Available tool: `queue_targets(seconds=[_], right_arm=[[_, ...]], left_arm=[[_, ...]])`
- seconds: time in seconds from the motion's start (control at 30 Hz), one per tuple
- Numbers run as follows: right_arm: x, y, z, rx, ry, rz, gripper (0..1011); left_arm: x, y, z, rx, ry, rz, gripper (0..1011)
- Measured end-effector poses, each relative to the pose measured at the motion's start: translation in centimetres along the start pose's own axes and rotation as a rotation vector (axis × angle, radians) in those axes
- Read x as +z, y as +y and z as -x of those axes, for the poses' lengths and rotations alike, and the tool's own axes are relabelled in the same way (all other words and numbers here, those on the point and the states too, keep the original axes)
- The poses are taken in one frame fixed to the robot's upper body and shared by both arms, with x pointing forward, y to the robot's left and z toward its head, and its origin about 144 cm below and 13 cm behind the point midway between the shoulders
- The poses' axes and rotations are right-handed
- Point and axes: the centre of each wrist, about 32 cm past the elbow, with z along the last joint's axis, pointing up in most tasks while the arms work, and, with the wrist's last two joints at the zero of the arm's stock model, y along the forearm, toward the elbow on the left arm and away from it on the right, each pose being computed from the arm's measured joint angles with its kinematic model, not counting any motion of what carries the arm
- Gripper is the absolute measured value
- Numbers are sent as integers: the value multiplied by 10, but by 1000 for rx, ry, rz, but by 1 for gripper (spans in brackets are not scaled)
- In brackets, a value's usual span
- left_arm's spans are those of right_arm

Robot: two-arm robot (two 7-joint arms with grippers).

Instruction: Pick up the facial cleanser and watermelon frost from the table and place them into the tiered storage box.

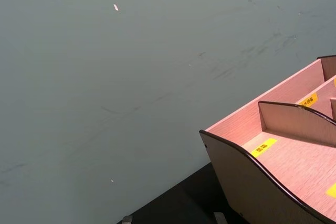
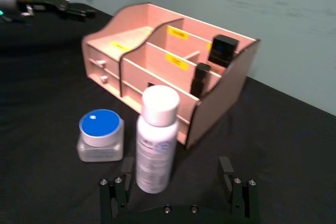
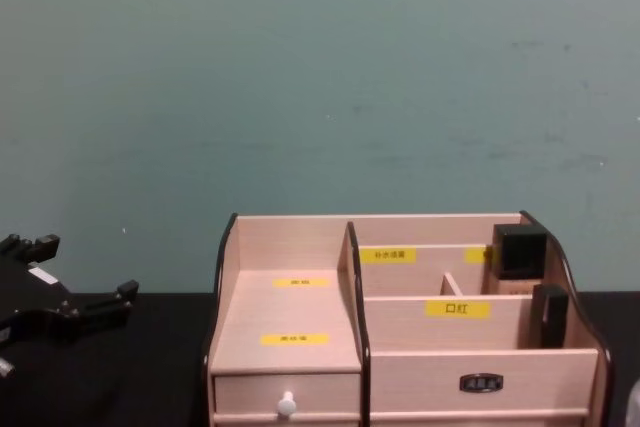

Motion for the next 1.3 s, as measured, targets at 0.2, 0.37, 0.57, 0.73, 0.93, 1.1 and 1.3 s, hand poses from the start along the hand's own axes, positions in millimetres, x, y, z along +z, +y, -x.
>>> queue_targets(seconds=[0.2, 0.37, 0.57, 0.73, 0.93, 1.1, 1.3], right_arm=[[0, 5, 0, 34, 6, -32, 1002], [-1, 13, 1, 50, 14, -62, 1002], [-2, 24, 3, 59, 25, -88, 1002], [-3, 33, 3, 67, 31, -105, 1002], [-3, 42, 4, 63, 40, -123, 1002], [-2, 48, 4, 49, 43, -129, 1002], [-1, 57, 3, 43, 51, -130, 1002]], left_arm=[[0, 0, 0, 0, 0, 0, 1001], [0, 0, 0, 0, 0, 0, 1001], [0, 0, 0, 0, 0, 0, 1001], [0, 0, 0, 0, 0, 0, 1001], [0, 0, 0, 0, 0, 0, 1001], [0, 0, 0, 0, 0, 0, 1001], [0, 0, 0, 0, 0, 0, 1001]])
